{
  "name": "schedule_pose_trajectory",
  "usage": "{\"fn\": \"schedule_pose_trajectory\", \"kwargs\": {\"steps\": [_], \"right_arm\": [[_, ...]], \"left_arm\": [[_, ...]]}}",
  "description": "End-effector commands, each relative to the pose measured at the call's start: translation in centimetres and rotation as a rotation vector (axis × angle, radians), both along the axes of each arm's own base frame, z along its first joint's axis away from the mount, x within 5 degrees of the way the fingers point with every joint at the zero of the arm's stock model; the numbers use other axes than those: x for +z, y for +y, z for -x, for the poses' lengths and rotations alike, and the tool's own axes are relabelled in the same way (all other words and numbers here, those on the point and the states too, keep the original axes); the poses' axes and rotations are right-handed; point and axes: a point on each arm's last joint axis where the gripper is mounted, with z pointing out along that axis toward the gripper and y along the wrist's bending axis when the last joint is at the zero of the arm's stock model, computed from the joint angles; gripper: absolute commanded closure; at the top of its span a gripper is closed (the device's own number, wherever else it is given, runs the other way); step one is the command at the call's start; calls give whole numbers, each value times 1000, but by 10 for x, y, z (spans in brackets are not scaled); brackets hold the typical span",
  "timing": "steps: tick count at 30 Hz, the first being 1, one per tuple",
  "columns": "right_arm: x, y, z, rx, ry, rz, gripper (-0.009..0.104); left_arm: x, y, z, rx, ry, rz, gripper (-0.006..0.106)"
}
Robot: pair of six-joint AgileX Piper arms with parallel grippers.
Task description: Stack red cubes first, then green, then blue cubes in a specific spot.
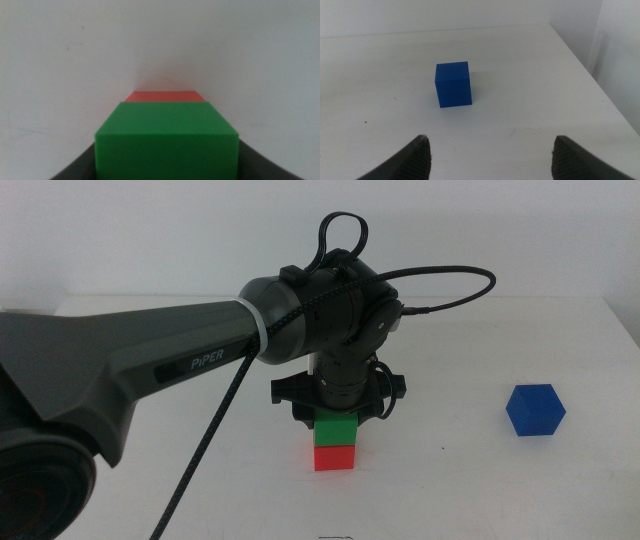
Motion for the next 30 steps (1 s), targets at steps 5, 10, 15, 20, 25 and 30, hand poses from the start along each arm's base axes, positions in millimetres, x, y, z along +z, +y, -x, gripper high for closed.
{"fn": "schedule_pose_trajectory", "kwargs": {"steps": [5, 10, 15, 20, 25, 30], "right_arm": [[13, 0, 0, 0, -108, 29, 34], [13, 0, 0, 0, -108, 29, 34], [13, 0, 0, 0, -108, 29, 34], [13, 0, 0, 0, -108, 29, 34], [13, 0, 0, 0, -108, 29, 34], [13, 0, 0, 0, -108, 29, 34]], "left_arm": [[33, 2, 2, -8, -83, 50, 32], [33, 2, 2, -12, -83, 49, 22], [33, 2, 2, -16, -83, 49, 16], [49, 5, 6, -67, -107, 60, 12], [92, 19, 20, -155, -179, 81, 11], [155, 58, 55, -274, -235, 37, 11]]}}
